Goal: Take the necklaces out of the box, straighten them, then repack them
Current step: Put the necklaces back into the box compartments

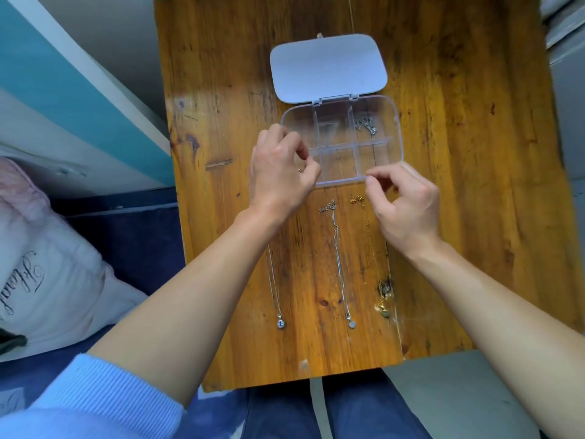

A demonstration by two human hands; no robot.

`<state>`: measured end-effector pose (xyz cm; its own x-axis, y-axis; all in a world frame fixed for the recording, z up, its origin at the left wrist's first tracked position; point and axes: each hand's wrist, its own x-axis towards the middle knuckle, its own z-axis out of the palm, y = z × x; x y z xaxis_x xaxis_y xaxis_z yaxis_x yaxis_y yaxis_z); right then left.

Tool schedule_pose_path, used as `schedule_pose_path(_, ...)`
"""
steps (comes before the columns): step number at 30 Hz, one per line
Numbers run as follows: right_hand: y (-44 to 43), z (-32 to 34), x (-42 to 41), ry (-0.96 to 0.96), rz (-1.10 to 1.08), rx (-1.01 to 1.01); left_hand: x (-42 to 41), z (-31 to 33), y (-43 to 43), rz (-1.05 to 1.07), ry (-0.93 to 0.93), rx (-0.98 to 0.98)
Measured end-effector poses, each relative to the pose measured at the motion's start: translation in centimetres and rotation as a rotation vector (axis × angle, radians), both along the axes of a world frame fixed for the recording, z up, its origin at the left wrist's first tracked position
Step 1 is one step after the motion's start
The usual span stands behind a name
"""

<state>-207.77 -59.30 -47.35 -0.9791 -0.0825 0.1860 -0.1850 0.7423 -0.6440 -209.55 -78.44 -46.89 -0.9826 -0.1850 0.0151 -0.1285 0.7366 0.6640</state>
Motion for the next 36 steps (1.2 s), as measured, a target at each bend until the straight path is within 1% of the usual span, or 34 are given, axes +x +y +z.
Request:
schedule_pose_path(1,0.2,0.0,1.3,-0.067,0.002,-0.001,0.3,-0.3,-0.2,0.036,-0.008,-0.006)
schedule_pose_path(2,0.3,-0.2,2.6,-0.172,0.018,0.03,0.5,-0.6,-0.4,0.082,-0.018,0.009)
schedule_pose_path(4,0.0,-1.0,5.1,-0.421,0.063,0.165,0.6,-1.2,-0.8,0.191,-0.061,0.125)
schedule_pose_path(5,-0.1,-1.5,6.3,-0.501,0.085,0.244,0.7,-1.6,-1.0,0.244,-0.104,0.219)
schedule_pose_path(6,-0.4,-1.9,7.3,-0.525,0.092,0.305,0.7,-1.9,-1.2,0.283,-0.155,0.323)
schedule_pose_path(8,-0.9,-2.2,8.6,-0.5,0.069,0.361,1.0,-2.4,-1.6,0.315,-0.23,0.523)
schedule_pose_path(10,-1.4,-2.3,9.1,-0.482,0.042,0.392,1.3,-2.6,-1.8,0.331,-0.253,0.647)
schedule_pose_path(12,-1.9,-2.2,9.2,-0.503,0.04,0.45,1.4,-2.7,-1.9,0.338,-0.272,0.689)
schedule_pose_path(14,-2.3,-2.2,8.9,-0.548,0.059,0.499,1.4,-2.7,-2.0,0.32,-0.285,0.673)
schedule_pose_path(16,-2.4,-2.2,8.6,-0.6,0.084,0.483,1.2,-2.7,-2.3,0.291,-0.288,0.641)
schedule_pose_path(18,-2.0,-1.8,8.4,-0.636,0.092,0.391,1.0,-2.5,-2.6,0.265,-0.305,0.625)
schedule_pose_path(21,-1.1,-0.6,7.6,-0.653,0.068,0.136,0.7,-2.4,-3.1,0.24,-0.351,0.64)
schedule_pose_path(24,-0.8,1.0,6.2,-0.572,0.054,-0.15,0.5,-2.4,-3.2,0.225,-0.371,0.651)
schedule_pose_path(29,-2.6,3.8,2.2,-0.488,0.036,-0.471,0.4,-2.4,-3.3,0.217,-0.377,0.663)
schedule_pose_path(31,-3.8,4.7,0.1,-0.465,0.0,-0.669,0.4,-2.3,-3.3,0.217,-0.38,0.67)
schedule_pose_path(33,-4.9,5.4,-2.3,-0.489,-0.041,-0.888,0.4,-2.3,-3.3,0.217,-0.386,0.67)
schedule_pose_path(36,-6.5,6.4,-5.4,-0.59,-0.122,-1.085,0.5,-2.2,-3.3,0.217,-0.389,0.683)
